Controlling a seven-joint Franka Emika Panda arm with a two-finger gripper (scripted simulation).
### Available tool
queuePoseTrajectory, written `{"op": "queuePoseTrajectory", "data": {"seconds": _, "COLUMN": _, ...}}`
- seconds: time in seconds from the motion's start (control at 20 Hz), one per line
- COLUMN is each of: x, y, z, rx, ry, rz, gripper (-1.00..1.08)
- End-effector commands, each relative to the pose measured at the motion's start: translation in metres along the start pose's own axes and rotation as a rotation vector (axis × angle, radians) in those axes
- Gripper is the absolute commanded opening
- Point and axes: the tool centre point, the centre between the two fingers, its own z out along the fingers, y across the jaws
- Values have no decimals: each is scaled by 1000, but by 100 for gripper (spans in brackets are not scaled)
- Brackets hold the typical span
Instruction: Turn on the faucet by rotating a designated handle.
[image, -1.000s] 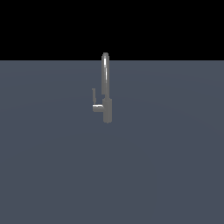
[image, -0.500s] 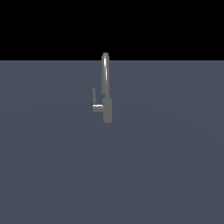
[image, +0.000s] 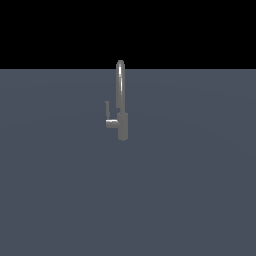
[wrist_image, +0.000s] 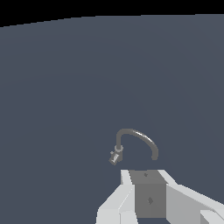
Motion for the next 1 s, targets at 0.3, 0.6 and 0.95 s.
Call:
{"op": "queuePoseTrajectory", "data": {"seconds": 0.3, "x": -35, "y": -55, "z": 97, "rx": -109, "ry": 40, "rz": 109, "gripper": -100}}
{"op": "queuePoseTrajectory", "data": {"seconds": 0.6, "x": -60, "y": -77, "z": 189, "rx": -199, "ry": 44, "rz": 185, "gripper": -100}}
{"op": "queuePoseTrajectory", "data": {"seconds": 0.95, "x": -89, "y": -78, "z": 305, "rx": -314, "ry": 27, "rz": 277, "gripper": -100}}
